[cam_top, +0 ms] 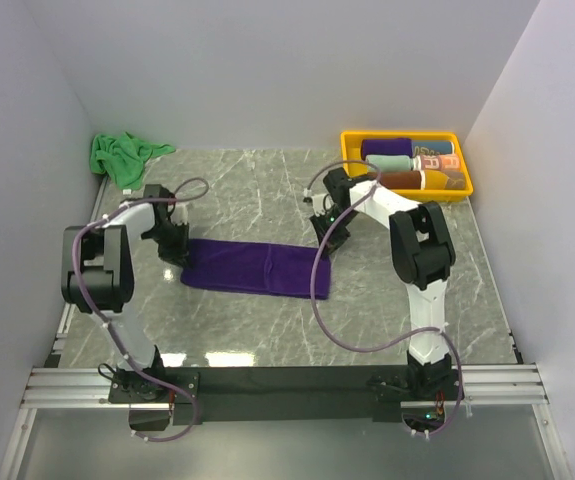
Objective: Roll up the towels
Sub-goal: Fold the towel
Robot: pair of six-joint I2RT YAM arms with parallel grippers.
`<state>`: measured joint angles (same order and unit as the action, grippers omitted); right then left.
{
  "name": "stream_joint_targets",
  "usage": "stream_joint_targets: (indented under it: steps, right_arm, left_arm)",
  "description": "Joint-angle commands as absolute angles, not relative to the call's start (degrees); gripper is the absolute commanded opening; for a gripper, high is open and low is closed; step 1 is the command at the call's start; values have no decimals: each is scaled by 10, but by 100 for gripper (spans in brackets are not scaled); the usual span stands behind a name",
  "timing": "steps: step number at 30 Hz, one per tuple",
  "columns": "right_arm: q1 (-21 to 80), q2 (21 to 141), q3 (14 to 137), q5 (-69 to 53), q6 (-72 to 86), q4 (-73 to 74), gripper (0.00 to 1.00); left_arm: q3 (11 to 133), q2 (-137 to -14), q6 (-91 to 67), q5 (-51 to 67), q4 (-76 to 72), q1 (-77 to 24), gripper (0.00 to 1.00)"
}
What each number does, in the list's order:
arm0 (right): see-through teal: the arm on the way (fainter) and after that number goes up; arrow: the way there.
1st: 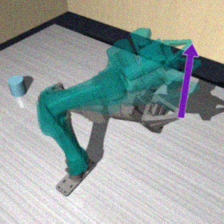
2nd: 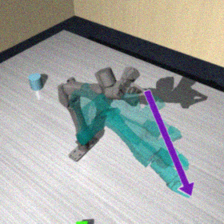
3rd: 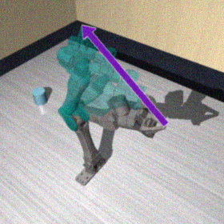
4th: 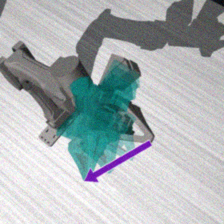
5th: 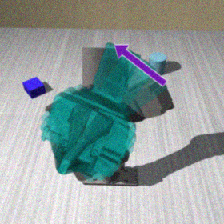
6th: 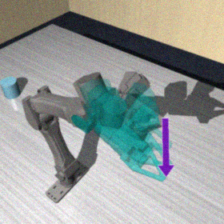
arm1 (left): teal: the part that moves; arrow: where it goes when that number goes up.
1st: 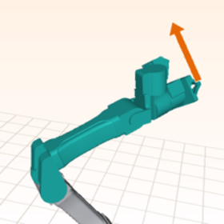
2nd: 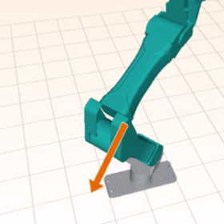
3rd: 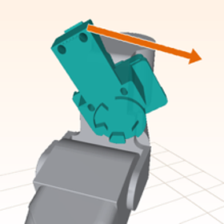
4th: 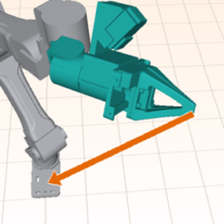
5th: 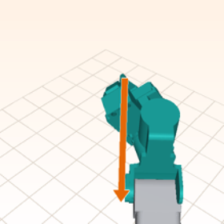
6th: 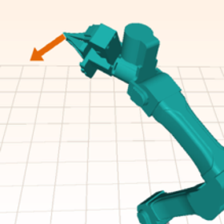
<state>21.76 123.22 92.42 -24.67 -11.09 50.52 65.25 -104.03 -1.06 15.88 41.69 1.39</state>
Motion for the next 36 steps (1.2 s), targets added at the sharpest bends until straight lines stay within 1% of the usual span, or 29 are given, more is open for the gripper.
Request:
stream_joint_targets:
  steps: [1,2,3,4,5,6,7,8,9,10,11,12,13,14,15,16,17,18,19,20,21,22,24,28,30,31,34,36]
  right_arm:
    - [223,1195,852,-279,-95,502,0]
    - [224,1179,839,-296,-87,499,0]
    - [226,1171,828,-327,-83,494,0]
    - [234,1164,805,-346,-79,494,0]
    - [238,1150,795,-365,-74,490,0]
    - [244,1144,786,-384,-73,488,0]
    - [258,1135,769,-427,-75,488,0]
    - [263,1115,763,-439,-70,483,0]
    - [265,1105,755,-456,-69,475,1]
    - [263,1096,754,-466,-66,473,5]
    - [258,1086,760,-465,-70,477,12]
    - [251,1084,765,-466,-75,490,17]
    - [244,1083,774,-466,-76,494,23]
    - [222,1079,780,-464,-73,497,31]
    - [212,1078,787,-465,-74,503,32]
    - [201,1080,792,-464,-74,504,37]
    - [186,1083,797,-458,-78,507,38]
    - [178,1085,810,-457,-82,515,38]
    - [176,1093,817,-453,-87,517,38]
    - [174,1096,823,-450,-94,519,38]
    - [174,1099,831,-448,-98,521,38]
    - [175,1105,833,-450,-101,519,38]
    - [178,1112,835,-452,-104,515,38]
    - [188,1141,839,-462,-106,506,36]
    - [195,1148,839,-463,-103,496,35]
    - [200,1157,838,-467,-99,494,32]
    - [210,1169,836,-480,-98,494,29]
    - [213,1171,826,-484,-98,491,28]
  left_arm:
    - [737,-1098,28,85,379,15,7]
    - [760,-1113,34,90,386,15,4]
    - [786,-1130,41,97,390,15,5]
    - [844,-1168,53,107,393,15,7]
    - [879,-1191,58,117,400,14,11]
    - [918,-1241,61,145,419,14,13]
    - [1005,-1270,68,165,434,14,15]
    - [1051,-1299,70,181,448,12,21]
    - [1101,-1357,69,199,484,11,26]
    - [1203,-1386,62,206,504,10,32]
    - [1253,-1412,55,214,523,8,42]
    - [1297,-1448,50,227,542,8,45]
    - [1347,-1455,42,232,561,8,47]
    - [1351,-1453,40,234,560,8,51]
    - [1338,-1422,37,230,549,8,52]
    - [1280,-1396,26,218,512,8,53]
    - [1241,-1367,21,212,491,10,56]
    - [1203,-1308,18,207,470,10,57]
    - [1127,-1278,10,190,448,11,58]
    - [1094,-1253,6,185,421,13,60]
    - [1064,-1207,5,180,412,14,60]
    - [1015,-1188,4,179,410,16,60]
    - [968,-1143,4,180,407,20,59]
    - [841,-1086,4,199,381,22,56]
    - [813,-1078,-19,211,362,22,54]
    - [803,-1081,-21,215,361,22,53]
    - [803,-1101,-28,240,357,23,47]
    - [810,-1118,-32,251,347,22,46]
